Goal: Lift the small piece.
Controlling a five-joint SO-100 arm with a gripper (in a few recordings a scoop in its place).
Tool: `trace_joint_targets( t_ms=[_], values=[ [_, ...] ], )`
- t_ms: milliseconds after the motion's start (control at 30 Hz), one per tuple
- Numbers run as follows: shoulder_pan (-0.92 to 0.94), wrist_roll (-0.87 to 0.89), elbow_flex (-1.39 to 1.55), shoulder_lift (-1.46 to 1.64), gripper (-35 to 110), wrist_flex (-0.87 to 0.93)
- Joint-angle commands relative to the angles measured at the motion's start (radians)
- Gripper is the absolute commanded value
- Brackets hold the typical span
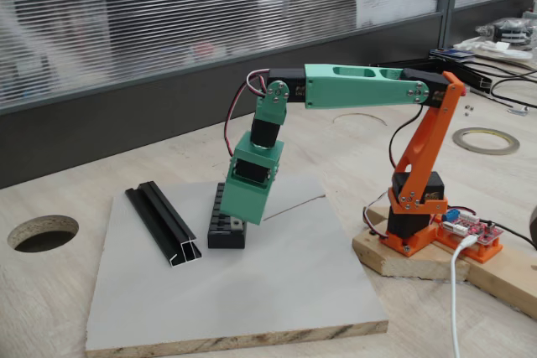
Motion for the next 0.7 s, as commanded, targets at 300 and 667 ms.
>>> trace_joint_targets(
  t_ms=[300, 667],
  values=[
    [0.017, -0.218, -0.006, 0.017, 43, 0.052],
    [0.126, -0.219, -0.006, 0.008, 44, -0.097]
  ],
)
